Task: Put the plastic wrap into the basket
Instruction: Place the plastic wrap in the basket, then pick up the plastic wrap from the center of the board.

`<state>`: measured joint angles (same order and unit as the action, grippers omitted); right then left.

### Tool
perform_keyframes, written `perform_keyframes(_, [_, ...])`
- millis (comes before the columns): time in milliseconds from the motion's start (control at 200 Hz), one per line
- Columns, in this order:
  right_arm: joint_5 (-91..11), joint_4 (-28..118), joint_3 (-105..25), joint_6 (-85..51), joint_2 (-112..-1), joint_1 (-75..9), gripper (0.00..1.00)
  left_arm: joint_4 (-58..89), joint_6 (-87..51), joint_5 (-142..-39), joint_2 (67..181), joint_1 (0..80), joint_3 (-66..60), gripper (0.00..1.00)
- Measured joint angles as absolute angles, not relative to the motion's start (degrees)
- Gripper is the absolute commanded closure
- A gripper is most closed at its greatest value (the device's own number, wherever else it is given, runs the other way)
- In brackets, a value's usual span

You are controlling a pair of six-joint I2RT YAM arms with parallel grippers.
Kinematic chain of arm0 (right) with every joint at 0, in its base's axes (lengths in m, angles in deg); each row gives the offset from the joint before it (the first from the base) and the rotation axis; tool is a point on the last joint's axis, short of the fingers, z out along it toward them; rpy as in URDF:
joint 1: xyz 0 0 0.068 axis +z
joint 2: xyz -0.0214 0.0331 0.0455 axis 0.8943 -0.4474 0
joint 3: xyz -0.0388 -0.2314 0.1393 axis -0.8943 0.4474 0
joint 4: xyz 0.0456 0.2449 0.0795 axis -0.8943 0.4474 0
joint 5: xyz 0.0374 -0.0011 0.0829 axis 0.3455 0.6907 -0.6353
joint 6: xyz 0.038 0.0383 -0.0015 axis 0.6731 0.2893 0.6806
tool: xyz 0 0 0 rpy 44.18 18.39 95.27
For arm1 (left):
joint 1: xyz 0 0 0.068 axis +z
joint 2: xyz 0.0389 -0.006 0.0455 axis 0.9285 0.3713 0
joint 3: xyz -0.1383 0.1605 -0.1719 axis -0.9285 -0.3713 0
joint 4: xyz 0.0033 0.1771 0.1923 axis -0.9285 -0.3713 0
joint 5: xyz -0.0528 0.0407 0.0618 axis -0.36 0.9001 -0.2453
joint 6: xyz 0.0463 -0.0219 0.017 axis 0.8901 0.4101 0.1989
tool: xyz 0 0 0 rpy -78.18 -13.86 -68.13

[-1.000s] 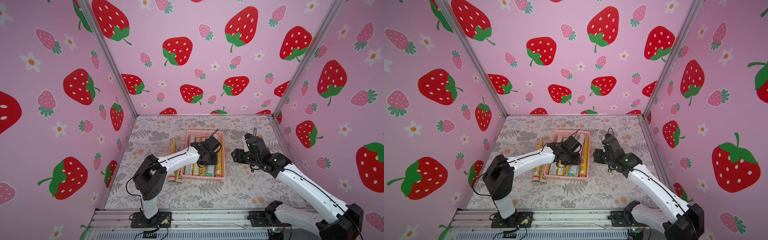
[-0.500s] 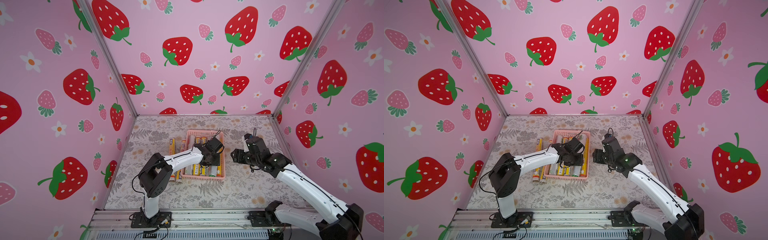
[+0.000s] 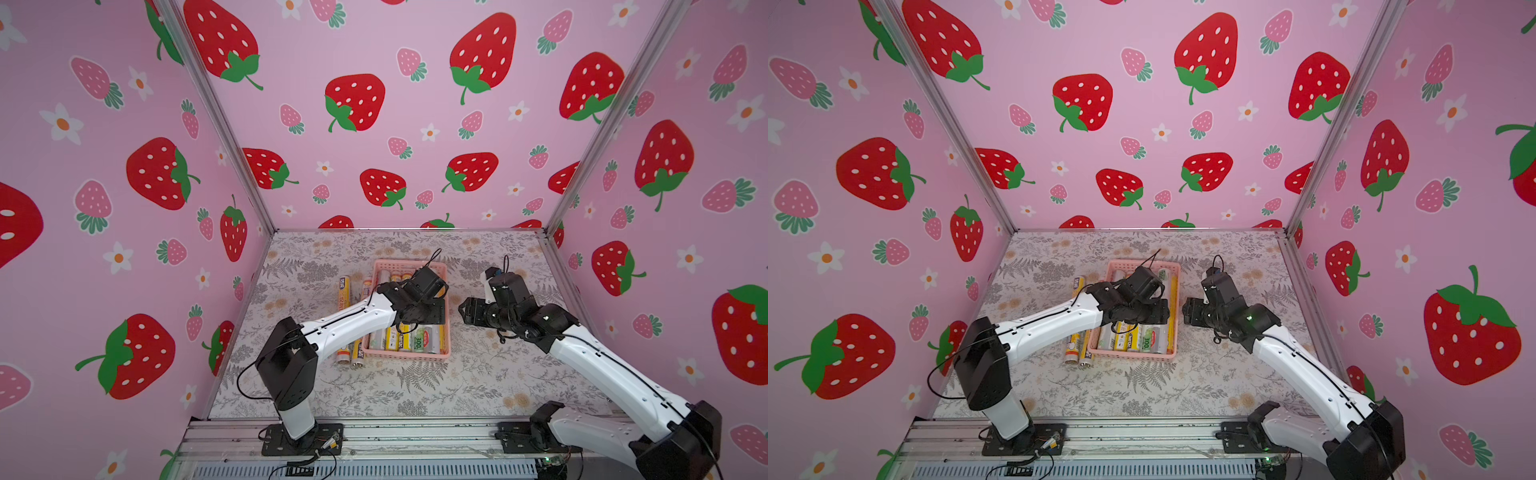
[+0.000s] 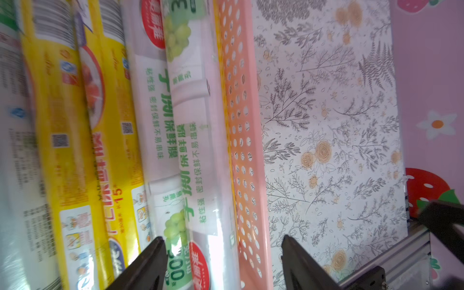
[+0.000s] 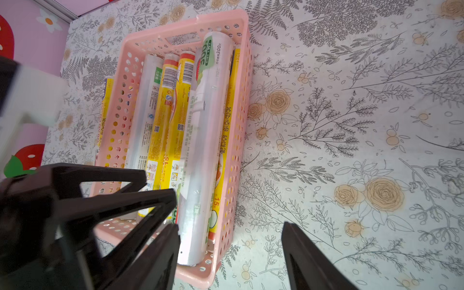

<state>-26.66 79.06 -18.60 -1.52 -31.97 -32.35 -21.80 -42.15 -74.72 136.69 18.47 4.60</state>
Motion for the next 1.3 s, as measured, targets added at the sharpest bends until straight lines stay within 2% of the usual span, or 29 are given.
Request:
perform_keyframes(255, [-27.7,78.6,-18.6,-1.9,-33.3,-32.4,0.29,-29.1,-40.1,-66.6,122.1,23.2,-2.2,0.24])
perform_keyframes(590, [-28.1,77.7,-18.6,-1.8,-35.6,-32.4,0.29,-34.7,-39.1,-65.2,108.5,42.9,-16.9,0.26])
perform_keyframes(855, [-28.4,76.5,-18.3,-1.6,-36.8,-32.4,0.29,-30.9,-36.6,-70.1,112.8,52.3,-22.5,0.27])
perform_keyframes(1301, [-28.3,75.3,-17.2,-1.6,-36.8,-32.4,0.29,-23.5,-34.1,-74.3,127.0,55.0,-23.1,0.3])
